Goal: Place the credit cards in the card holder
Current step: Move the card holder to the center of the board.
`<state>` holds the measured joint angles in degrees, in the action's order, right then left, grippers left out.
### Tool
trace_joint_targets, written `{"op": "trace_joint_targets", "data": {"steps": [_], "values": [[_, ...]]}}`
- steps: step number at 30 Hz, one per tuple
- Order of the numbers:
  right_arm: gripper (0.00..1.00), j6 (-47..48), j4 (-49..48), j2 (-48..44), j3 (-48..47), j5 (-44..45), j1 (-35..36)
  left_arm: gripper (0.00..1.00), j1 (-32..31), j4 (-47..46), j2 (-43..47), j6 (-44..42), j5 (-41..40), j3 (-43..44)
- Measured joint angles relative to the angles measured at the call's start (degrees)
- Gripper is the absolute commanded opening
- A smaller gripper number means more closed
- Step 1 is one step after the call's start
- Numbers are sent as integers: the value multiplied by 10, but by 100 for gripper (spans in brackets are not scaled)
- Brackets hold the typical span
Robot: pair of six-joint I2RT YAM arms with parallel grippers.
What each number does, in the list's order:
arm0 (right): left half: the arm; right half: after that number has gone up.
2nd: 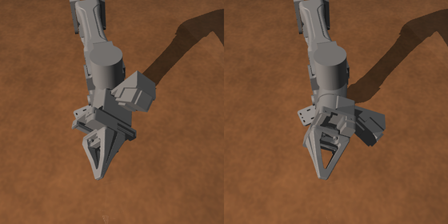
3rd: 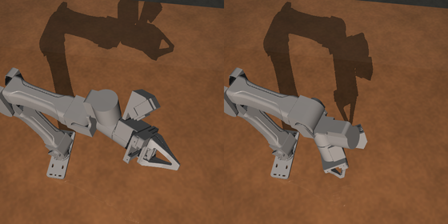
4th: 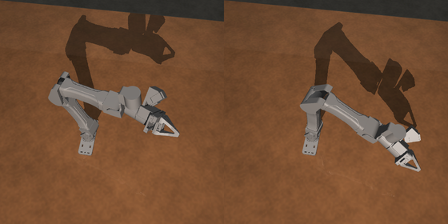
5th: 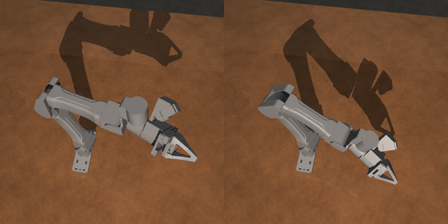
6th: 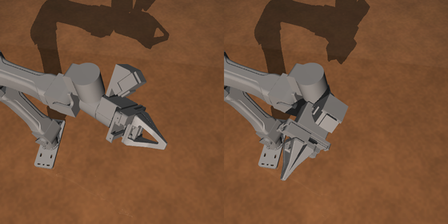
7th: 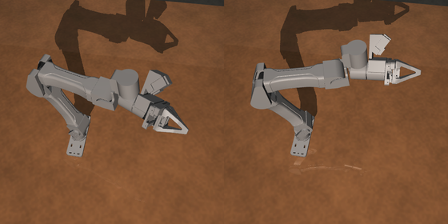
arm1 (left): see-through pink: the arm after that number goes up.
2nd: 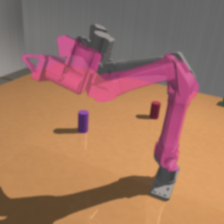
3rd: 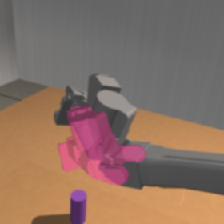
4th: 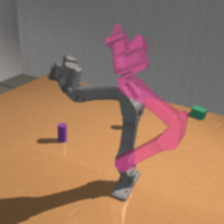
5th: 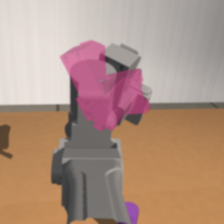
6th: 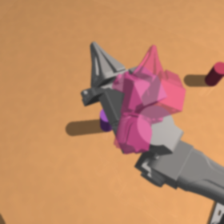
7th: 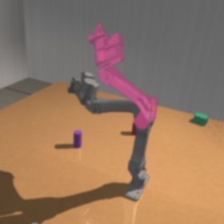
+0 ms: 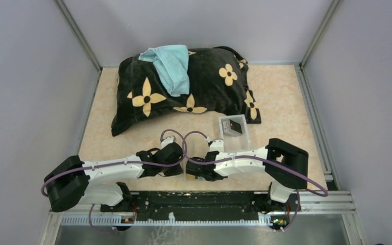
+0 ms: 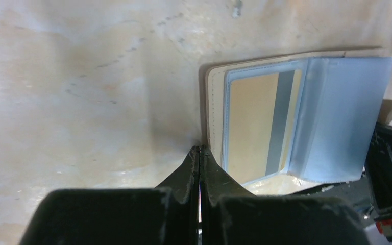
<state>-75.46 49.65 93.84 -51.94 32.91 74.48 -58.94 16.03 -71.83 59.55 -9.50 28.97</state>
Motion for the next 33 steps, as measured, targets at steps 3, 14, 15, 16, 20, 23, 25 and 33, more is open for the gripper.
{"op": "trace_joint_targets", "data": {"steps": [3, 14, 15, 16, 20, 23, 25, 33], "values": [[0, 10, -9, 17, -19, 0, 0, 1, 10, 20, 9, 3, -20, 1], [0, 47, -61, 44, -54, -1, -20, 2, 29, 91, 50, 19, -83, -7], [0, 53, -67, 49, -59, -1, -24, 2, 31, 96, 52, 20, -88, -7], [0, 59, -71, 52, -64, -2, -28, 2, 33, 101, 56, 22, -91, -9], [0, 80, -90, 66, -81, -5, -44, 3, 43, 114, 66, 26, -103, -13], [0, 95, -103, 78, -95, -7, -53, 3, 59, 119, 69, 25, -110, -13], [0, 104, -107, 87, -106, -8, -57, 4, 73, 119, 68, 21, -112, -13], [0, 136, -126, 114, -141, -17, -76, 4, 150, 112, 49, -21, -115, 1]]}}
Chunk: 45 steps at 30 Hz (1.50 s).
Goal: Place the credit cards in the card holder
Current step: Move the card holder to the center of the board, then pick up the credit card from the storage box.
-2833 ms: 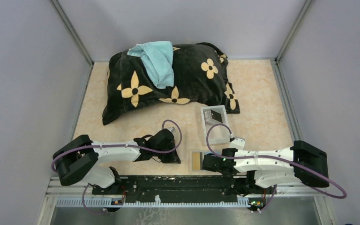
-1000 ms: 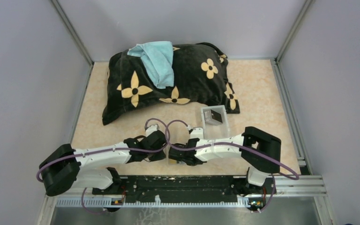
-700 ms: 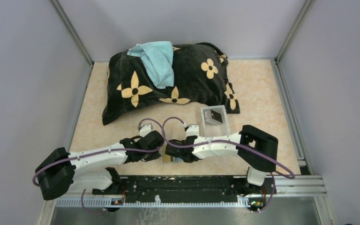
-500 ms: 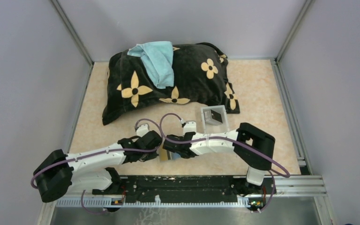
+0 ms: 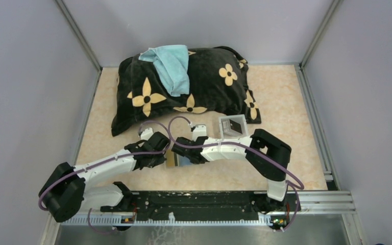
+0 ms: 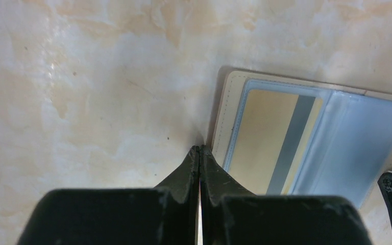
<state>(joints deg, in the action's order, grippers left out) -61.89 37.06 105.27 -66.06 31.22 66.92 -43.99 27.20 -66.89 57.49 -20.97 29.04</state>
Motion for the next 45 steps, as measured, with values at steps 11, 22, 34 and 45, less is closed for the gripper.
{"op": "trace_joint_targets", "data": {"steps": [11, 22, 34, 45], "values": [[15, 41, -23, 6, -9, -16, -24, 13, 37, 6, -24, -38, 7, 22], [50, 114, 5, -61, -35, -11, -26, 49, 37, 79, 59, -47, 0, 59], [57, 213, 19, -233, -28, 5, -145, 63, 37, 48, 13, -108, 52, 198], [63, 365, -77, -335, 92, -33, -260, 98, 29, -69, -155, -150, 189, 260]]}}
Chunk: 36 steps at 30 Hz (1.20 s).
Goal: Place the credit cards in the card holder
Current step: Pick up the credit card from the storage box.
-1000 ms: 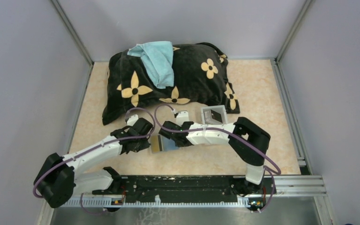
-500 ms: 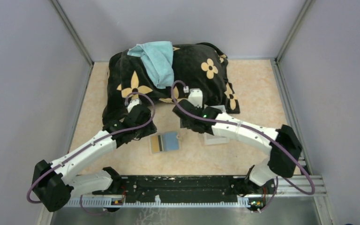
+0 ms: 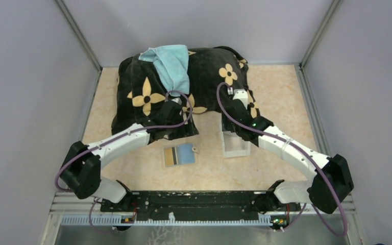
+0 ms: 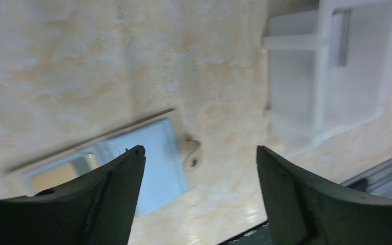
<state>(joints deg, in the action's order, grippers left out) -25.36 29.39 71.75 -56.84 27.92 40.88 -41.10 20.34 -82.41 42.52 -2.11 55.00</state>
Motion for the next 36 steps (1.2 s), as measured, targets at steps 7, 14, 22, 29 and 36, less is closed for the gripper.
{"op": "trace_joint_targets", "data": {"steps": [7, 14, 22, 29, 36], "values": [[63, 19, -18, 2, 32, -69, -77, 94, -4, -68, -46, -6, 51, 11], [60, 27, -51, 33, 39, -148, -116, 85, -17, -93, -130, -8, 72, 54], [60, 28, -76, 74, 39, -212, -150, 81, -32, -100, -199, -18, 82, 108], [59, 28, -97, 97, 48, -254, -174, 78, -38, -99, -235, -31, 82, 132], [56, 24, -121, 124, 59, -299, -197, 77, -44, -96, -261, -38, 82, 152]]}}
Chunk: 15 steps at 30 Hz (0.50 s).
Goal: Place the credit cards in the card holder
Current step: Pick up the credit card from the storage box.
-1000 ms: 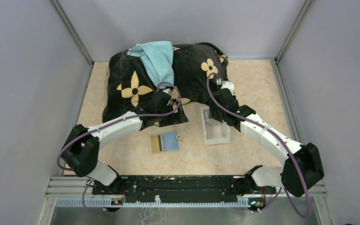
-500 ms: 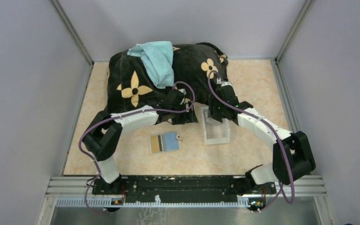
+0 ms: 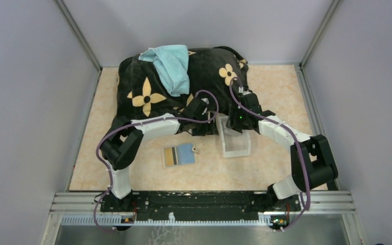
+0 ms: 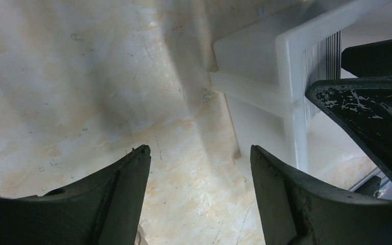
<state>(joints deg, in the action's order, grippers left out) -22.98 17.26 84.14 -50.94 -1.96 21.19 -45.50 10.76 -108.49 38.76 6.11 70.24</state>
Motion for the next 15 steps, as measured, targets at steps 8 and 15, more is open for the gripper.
{"op": "trace_joint_targets", "data": {"steps": [8, 15], "values": [[51, -6, -32, 12, 7, -35, -12, 77, -7, 4, -28, -5, 0, 31], [43, -7, -40, 15, 7, -46, -15, 77, -8, 12, -45, -9, 0, 45]]}}
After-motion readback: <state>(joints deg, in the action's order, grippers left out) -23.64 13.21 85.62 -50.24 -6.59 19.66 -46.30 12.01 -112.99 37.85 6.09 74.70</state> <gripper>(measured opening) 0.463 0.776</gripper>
